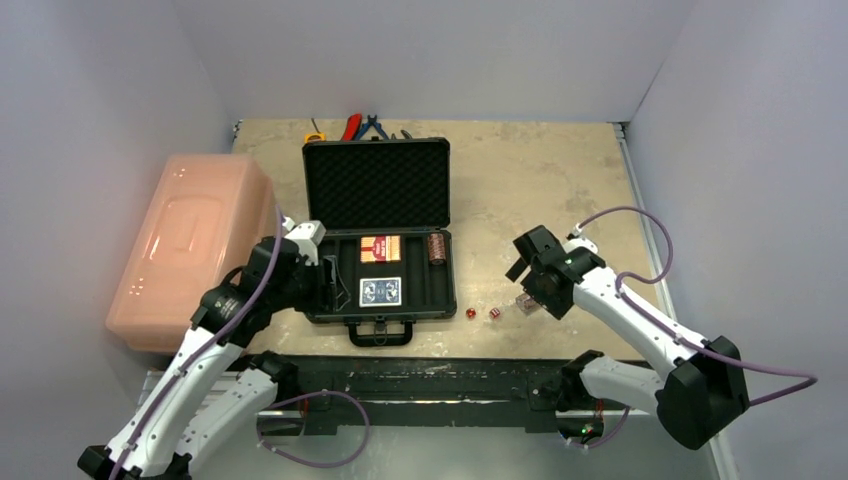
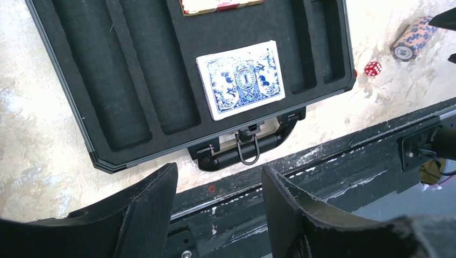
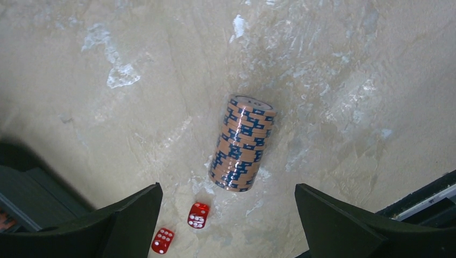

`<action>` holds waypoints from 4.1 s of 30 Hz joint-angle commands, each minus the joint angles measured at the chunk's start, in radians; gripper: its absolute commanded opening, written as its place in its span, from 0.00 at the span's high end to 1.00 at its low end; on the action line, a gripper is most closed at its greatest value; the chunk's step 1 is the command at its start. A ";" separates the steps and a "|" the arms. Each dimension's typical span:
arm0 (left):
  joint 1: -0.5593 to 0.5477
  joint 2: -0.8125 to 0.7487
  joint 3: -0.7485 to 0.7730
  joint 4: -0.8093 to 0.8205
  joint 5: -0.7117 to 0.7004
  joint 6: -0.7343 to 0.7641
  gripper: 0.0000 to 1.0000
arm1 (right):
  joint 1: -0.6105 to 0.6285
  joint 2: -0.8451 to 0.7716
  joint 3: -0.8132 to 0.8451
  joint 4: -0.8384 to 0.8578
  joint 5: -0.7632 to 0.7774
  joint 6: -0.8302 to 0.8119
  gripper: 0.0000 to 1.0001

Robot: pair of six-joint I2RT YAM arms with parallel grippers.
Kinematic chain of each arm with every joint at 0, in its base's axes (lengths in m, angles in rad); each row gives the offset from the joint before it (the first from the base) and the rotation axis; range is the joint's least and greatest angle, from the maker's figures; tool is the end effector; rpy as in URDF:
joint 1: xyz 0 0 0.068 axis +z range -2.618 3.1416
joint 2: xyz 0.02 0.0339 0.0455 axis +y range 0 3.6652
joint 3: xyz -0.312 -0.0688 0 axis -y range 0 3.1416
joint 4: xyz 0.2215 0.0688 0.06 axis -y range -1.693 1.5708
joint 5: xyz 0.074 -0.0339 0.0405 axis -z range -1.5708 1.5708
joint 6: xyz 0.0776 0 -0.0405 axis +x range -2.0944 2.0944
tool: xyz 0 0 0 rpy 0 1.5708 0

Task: Pack up texas hold em set

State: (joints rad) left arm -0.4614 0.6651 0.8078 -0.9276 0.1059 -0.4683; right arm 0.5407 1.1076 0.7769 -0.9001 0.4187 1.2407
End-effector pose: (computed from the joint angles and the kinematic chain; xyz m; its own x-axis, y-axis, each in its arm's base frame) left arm 0.0789 -0.0484 0.2901 -0.7948 -0.1061 -0.5976 0.1691 0.9069 -0.3860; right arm 0.1516 0.0542 0.2408 -0.5969 0.6497 -0.4707 0.6499 0.7356 0.1912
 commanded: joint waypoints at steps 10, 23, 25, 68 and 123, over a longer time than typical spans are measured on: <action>-0.006 0.079 0.022 0.052 0.053 0.055 0.41 | -0.145 0.028 -0.109 0.151 -0.058 -0.007 0.20; -0.006 0.137 0.061 0.057 0.094 0.105 0.42 | -0.191 0.110 -0.141 0.221 -0.103 -0.045 0.41; -0.006 0.154 0.071 0.056 0.101 0.112 0.42 | -0.192 0.123 -0.143 0.232 -0.109 -0.054 0.47; -0.019 0.015 0.027 0.044 0.016 0.058 0.42 | -0.191 0.121 0.290 0.269 -0.339 -0.778 1.00; -0.019 -0.046 0.007 0.052 -0.058 0.063 0.42 | 0.246 0.442 0.432 0.385 -0.452 -0.780 1.00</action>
State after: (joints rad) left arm -0.4740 0.6373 0.8196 -0.9054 0.0666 -0.4015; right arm 0.7792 1.5547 1.1507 -0.5774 -0.0185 0.4706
